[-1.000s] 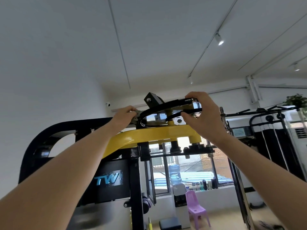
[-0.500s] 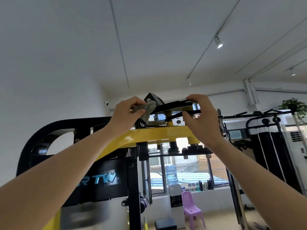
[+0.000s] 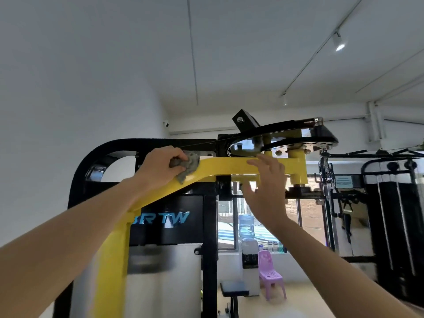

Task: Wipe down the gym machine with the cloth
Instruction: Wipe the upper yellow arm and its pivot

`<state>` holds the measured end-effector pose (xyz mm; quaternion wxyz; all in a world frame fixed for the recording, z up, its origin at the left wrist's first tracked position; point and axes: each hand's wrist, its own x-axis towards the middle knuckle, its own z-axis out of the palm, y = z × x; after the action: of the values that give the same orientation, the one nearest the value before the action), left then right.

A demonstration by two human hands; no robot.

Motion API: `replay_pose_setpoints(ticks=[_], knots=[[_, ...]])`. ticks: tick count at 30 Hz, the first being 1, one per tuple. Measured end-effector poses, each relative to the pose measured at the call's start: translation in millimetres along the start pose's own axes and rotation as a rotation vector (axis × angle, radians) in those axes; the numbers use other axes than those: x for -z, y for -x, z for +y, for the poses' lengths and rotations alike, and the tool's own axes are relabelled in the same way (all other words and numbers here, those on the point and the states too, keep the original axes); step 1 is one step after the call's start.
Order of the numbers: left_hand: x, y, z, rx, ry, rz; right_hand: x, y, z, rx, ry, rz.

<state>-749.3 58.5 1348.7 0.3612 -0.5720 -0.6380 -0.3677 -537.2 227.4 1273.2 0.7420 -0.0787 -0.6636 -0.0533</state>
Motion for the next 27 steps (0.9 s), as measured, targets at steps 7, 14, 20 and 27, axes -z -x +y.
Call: replay_pose_setpoints(ticks=[7, 14, 20, 27], knots=[[26, 19, -19, 0.021, 0.112, -0.06, -62, -6, -41, -0.039, -0.212, -0.423], [20, 27, -22, 0.055, 0.274, 0.001, -107, -23, -73, 0.107, -0.224, -0.414], [16, 29, -27, -0.108, 0.029, -0.088, -99, -33, -53, 0.304, -0.056, -0.416], [-11, 1, 5, -0.287, -0.132, -0.005, -87, -43, -26, 0.3, 0.007, -0.322]])
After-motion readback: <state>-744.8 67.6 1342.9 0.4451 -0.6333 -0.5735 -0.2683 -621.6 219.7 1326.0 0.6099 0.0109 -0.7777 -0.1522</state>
